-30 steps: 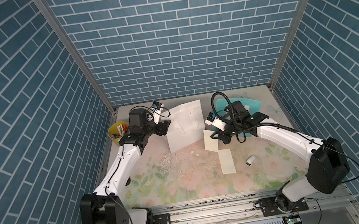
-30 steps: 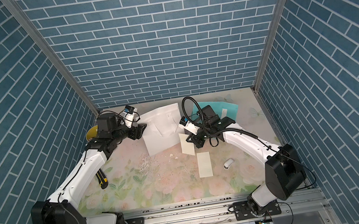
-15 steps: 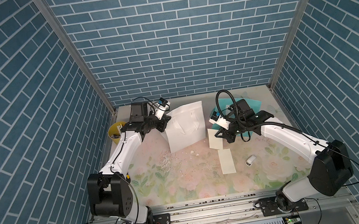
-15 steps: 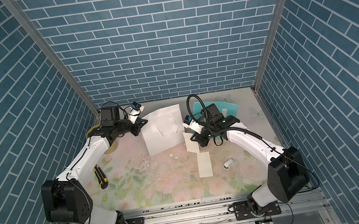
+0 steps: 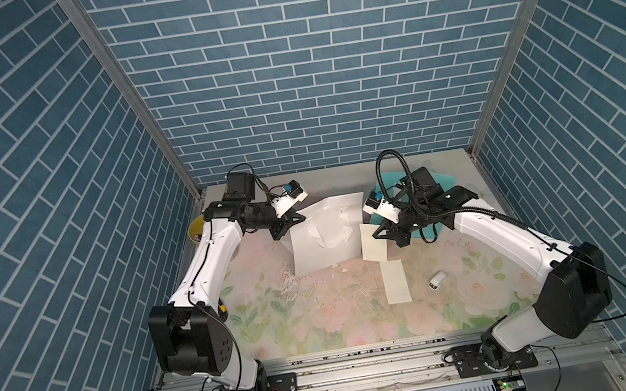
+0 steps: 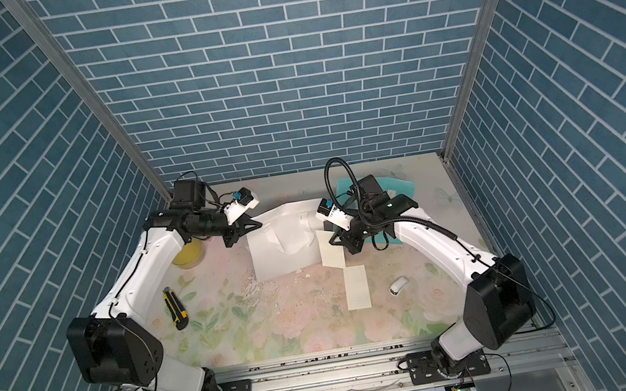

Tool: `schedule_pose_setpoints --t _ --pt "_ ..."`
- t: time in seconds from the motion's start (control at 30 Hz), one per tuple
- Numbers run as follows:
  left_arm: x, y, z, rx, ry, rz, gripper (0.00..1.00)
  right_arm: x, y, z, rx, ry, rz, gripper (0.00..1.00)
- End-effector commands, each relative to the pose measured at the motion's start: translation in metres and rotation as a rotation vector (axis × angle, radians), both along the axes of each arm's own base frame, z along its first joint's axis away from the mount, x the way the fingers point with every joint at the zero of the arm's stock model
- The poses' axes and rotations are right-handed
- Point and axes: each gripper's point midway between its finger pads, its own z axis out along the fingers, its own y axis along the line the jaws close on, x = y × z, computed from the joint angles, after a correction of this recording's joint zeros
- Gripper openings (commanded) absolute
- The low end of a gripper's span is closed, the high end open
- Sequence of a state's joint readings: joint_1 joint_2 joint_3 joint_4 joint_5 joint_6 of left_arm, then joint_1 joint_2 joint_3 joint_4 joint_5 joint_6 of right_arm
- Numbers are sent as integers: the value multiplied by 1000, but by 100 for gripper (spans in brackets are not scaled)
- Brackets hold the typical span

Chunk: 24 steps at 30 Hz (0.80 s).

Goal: Staple the receipts to the bags
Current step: Adjust the takeout bag at the center of the board, then hold the receipt from the takeout bag.

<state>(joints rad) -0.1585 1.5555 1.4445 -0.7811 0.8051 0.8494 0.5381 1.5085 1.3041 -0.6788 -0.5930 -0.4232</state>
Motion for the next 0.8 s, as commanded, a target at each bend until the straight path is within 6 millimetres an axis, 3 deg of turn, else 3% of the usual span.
schedule_pose_setpoints --t 0.0,0.2,0.4,0.57,0.77 --pt "-3 8 -11 15 19 34 0 -8 16 15 42 -15 117 0" --pt "4 21 -22 -24 53 121 24 -2 47 30 83 -37 182 0" --pt "-4 38 -10 -93 19 168 67 3 83 36 84 -25 256 0" --pt "-15 43 -6 -132 3 168 67 14 110 43 109 -24 288 0" --pt "-15 39 -5 -168 21 151 57 24 141 42 99 -13 317 0"
